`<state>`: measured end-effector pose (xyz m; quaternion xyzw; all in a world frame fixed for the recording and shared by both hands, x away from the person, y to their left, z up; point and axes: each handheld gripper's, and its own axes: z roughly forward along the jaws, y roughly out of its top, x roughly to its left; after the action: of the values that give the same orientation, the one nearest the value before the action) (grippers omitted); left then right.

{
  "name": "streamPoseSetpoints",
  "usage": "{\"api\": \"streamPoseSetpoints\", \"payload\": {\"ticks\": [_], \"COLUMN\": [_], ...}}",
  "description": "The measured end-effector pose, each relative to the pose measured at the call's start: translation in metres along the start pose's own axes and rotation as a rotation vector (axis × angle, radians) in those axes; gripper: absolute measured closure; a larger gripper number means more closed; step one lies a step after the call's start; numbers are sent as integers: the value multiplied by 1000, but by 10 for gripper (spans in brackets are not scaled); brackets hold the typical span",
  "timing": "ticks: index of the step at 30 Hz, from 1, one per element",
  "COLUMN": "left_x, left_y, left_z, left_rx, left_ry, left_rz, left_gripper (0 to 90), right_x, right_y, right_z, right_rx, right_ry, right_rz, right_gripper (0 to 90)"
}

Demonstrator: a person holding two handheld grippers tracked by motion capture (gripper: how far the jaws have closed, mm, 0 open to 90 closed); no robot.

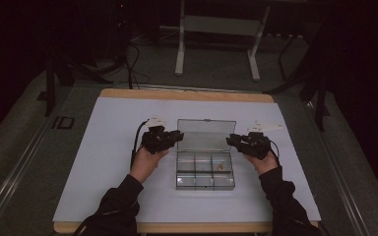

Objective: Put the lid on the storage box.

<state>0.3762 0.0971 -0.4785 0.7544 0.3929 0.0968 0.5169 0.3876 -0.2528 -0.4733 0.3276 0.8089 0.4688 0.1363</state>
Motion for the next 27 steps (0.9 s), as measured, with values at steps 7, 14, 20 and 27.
{"api": "streamPoseSetpoints", "payload": {"ticks": [7,14,20,27], "left_x": [-4,-12,-16,-21], "left_y": [-3,-6,-11,-13], "left_z": [-4,-8,-12,-16], "left_rx": [-10,-19,-29,-21], "left_ry": [-8,10,-1,-8], "left_rz": [26,86,103,115], "left_gripper": [758,754,731,709], "right_x": [4,7,11,16], "right_y": [0,-2,-4,-5], "right_z": [-5,-9,-14,-19], "right_rx": [-5,-10,-13,-16], "right_ry": [1,7,13,17], "right_rz": [-14,-24,-46,-73], "right_gripper": [734,748,745,726]}}
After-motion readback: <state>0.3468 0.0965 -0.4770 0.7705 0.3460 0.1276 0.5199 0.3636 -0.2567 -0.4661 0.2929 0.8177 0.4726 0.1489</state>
